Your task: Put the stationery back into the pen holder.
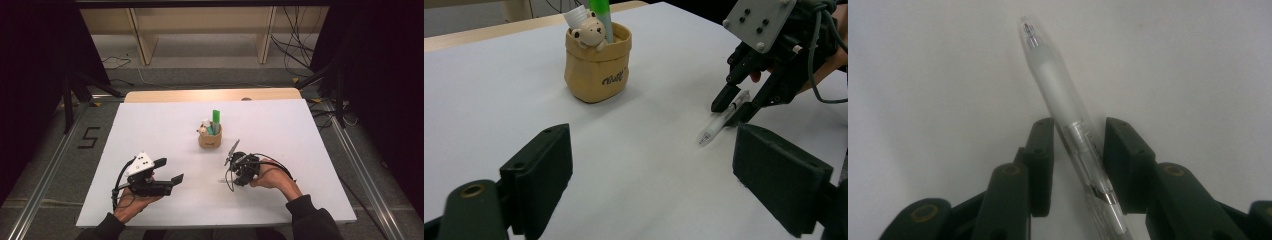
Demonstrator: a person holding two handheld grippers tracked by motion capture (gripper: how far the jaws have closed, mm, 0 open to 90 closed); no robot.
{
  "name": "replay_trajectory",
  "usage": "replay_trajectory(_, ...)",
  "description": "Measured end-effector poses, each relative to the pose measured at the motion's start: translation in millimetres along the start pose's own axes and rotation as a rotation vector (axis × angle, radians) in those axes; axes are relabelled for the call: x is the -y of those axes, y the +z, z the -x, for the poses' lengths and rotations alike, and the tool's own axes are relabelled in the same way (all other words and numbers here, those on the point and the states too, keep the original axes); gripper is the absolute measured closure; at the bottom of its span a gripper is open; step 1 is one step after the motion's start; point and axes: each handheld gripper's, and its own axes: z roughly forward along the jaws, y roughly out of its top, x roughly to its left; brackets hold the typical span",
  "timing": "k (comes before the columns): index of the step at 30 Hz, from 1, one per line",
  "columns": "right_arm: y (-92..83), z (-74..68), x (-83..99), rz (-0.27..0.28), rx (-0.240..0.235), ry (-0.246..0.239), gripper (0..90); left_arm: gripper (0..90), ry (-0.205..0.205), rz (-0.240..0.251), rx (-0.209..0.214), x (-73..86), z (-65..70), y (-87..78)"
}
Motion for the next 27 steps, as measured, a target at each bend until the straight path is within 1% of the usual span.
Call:
replay_trajectory(1,0.1,-0.6,-1.0,-0.004,-0.003,0.006,66.8,15.8,0.0,0.001,-0.001,0.1,0.1,0.1)
replay_trajectory(5,0.2,-0.7,-4.7,-0.032,0.0,-0.022,68.9,15.8,0.001,0.001,-0.001,0.1,0.2,0.1)
replay_trajectory(6,0.4,-1.6,-5.6,-0.034,0.002,-0.02,69.4,15.8,0.002,0.001,-0.001,0.1,0.1,0.0)
replay_trajectory(8,0.4,-1.6,-6.3,-0.04,0.0,-0.036,71.1,15.8,0.0,0.002,-0.001,0.1,0.3,0.0)
replay_trajectory(10,0.5,-2.1,-6.6,-0.039,-0.004,-0.036,72.9,15.8,0.0,0.002,-0.001,0.1,0.3,0.0)
replay_trajectory(12,0.4,-1.9,-6.7,-0.044,-0.007,-0.049,74.7,15.8,0.001,0.003,-0.001,0.1,0.2,0.0)
replay_trajectory(17,0.5,-4.2,-9.1,-0.065,-0.011,-0.057,78.8,15.7,0.003,0.001,-0.001,0.2,0.3,0.1)
replay_trajectory(19,0.7,-4.3,-10.7,-0.074,-0.005,-0.07,79.3,15.8,0.003,0.0,0.0,0.1,0.4,0.1)
replay_trajectory(20,0.7,-4.9,-11.3,-0.078,-0.005,-0.066,79.6,15.8,0.004,0.0,-0.001,0.1,0.4,0.1)
replay_trajectory(23,0.0,-6.3,-13.5,-0.093,0.008,-0.085,79.9,15.8,0.003,0.001,-0.001,0.1,0.2,-0.1)
replay_trajectory(27,-6.1,-4.4,-12.3,-0.06,0.015,-0.063,80.0,15.8,0.004,0.002,-0.002,0.1,0.1,-0.4)
